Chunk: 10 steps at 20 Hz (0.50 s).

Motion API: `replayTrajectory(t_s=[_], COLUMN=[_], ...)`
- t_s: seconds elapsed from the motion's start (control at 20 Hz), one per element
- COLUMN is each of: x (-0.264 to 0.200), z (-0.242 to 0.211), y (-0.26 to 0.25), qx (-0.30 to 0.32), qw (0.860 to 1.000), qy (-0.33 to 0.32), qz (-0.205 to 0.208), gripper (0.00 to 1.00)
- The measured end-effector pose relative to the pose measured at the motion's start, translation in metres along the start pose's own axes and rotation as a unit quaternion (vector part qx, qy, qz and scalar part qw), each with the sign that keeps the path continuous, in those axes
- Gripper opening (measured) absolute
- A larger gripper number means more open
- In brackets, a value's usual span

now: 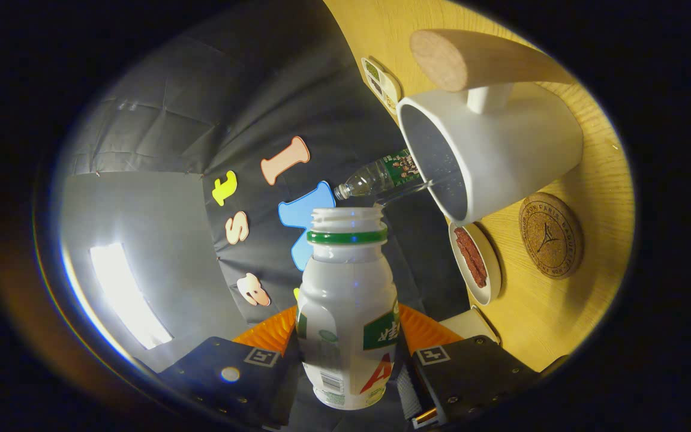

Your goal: Take the bottle from table, then pour the juice into the cup, finally place the bottle on the coaster

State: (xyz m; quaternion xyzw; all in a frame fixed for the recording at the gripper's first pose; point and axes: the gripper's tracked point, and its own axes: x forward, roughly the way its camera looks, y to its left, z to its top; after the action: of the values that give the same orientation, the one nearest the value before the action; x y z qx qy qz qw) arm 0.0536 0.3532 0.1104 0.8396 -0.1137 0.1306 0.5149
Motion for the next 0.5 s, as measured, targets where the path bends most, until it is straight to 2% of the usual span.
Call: replayTrajectory(t_s=[0.5], x=[-0.0009], z=[0.0073], y=[-0.0041], qx=[0.031], qw=[0.999], qy=[-0.014], qz=[0.001], gripper=[0.67])
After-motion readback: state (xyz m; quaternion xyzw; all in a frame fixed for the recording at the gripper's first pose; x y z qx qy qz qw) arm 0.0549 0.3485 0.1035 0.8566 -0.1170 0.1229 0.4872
